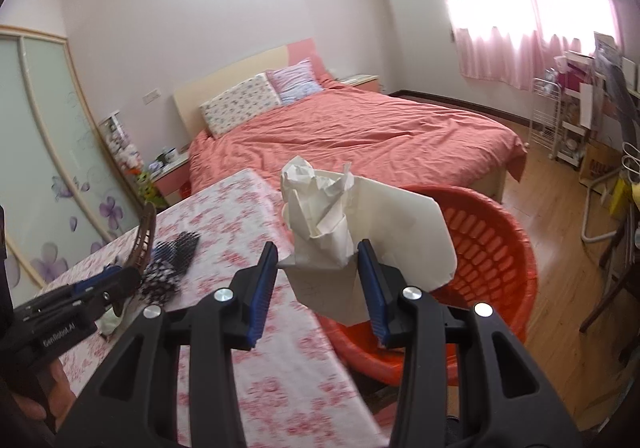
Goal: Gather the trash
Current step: 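Carry the comb and tissue in both tools over the orange basket, then open both tools to drop the comb and tissue into the basket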
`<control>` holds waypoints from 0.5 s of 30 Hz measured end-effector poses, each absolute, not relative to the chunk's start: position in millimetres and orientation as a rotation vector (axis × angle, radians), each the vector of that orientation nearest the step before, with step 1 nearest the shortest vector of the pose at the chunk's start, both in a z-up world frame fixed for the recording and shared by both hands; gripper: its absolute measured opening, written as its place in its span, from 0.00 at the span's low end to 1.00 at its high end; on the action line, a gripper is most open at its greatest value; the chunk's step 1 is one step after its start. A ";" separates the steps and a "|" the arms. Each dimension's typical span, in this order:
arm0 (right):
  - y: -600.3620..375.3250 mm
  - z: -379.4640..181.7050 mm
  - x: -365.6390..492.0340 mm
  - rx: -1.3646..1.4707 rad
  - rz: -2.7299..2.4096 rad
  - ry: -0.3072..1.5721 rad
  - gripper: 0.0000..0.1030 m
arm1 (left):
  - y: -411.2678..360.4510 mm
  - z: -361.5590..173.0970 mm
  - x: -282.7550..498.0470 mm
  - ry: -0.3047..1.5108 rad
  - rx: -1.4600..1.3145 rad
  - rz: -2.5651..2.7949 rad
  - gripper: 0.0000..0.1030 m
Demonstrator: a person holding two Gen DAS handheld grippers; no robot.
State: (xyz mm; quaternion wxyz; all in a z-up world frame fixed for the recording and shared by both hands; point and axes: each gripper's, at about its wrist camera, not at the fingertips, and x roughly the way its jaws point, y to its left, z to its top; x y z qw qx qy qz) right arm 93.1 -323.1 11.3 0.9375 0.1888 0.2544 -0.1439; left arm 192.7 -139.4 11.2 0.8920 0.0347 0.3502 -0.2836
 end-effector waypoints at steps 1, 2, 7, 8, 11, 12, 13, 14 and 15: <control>-330.5 10.0 90.9 0.392 -0.305 0.517 0.40 | -148.8 9.7 193.0 0.731 0.072 -0.607 0.32; -337.2 8.7 89.3 0.400 -0.314 0.515 0.40 | -158.6 8.3 193.1 0.735 0.076 -0.622 0.32; -370.9 3.4 84.2 0.441 -0.357 0.503 0.39 | -203.3 -1.8 192.8 0.765 0.094 -0.698 0.32; -375.0 2.7 83.6 0.446 -0.363 0.502 0.39 | -210.8 -3.8 191.3 0.770 0.098 -0.712 0.32; -391.3 -0.8 80.6 0.465 -0.383 0.497 0.39 | -232.4 -10.4 191.2 0.789 0.111 -0.753 0.32; -395.8 -2.2 80.5 0.470 -0.388 0.498 0.39 | -237.6 -11.3 190.2 0.793 0.115 -0.760 0.32; -401.3 -4.3 80.2 0.476 -0.395 0.499 0.39 | -245.9 -14.7 190.2 0.801 0.121 -0.772 0.32; -406.1 -6.3 80.5 0.483 -0.400 0.501 0.39 | -252.4 -15.5 190.0 0.806 0.125 -0.778 0.32; -411.1 -8.7 80.8 0.489 -0.404 0.504 0.39 | -256.8 -18.1 189.4 0.812 0.129 -0.783 0.32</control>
